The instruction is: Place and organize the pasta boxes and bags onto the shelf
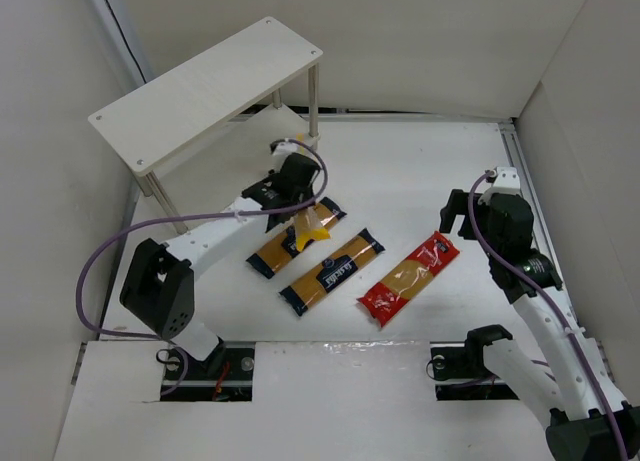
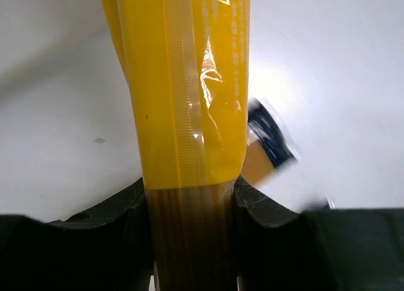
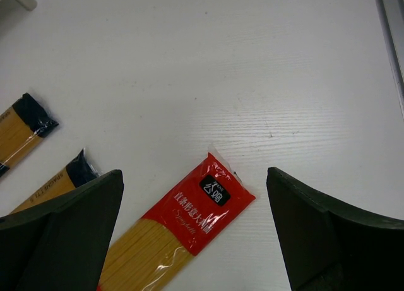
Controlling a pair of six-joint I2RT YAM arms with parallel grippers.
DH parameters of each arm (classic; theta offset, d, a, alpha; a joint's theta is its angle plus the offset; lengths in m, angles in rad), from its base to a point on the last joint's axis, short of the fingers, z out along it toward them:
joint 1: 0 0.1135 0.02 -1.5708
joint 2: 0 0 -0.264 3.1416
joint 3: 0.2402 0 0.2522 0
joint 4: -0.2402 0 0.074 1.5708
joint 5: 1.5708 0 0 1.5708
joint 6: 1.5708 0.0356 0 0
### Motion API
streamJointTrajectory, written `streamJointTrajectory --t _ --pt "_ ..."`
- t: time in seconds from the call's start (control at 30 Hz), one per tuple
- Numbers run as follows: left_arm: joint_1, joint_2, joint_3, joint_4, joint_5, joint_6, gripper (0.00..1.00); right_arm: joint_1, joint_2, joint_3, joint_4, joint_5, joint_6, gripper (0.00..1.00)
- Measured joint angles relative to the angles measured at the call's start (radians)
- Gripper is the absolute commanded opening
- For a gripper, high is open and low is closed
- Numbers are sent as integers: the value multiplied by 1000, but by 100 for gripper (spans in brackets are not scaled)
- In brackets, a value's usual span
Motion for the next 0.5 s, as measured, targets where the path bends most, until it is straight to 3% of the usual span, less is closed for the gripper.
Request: streamJointTrajectory --t 0.23,0.5 --pt "243 7 -8 11 -169 -136 0 0 2 0 0 13 -2 99" --pt "489 98 -16 109 -149 -148 0 0 33 0 0 37 -2 99"
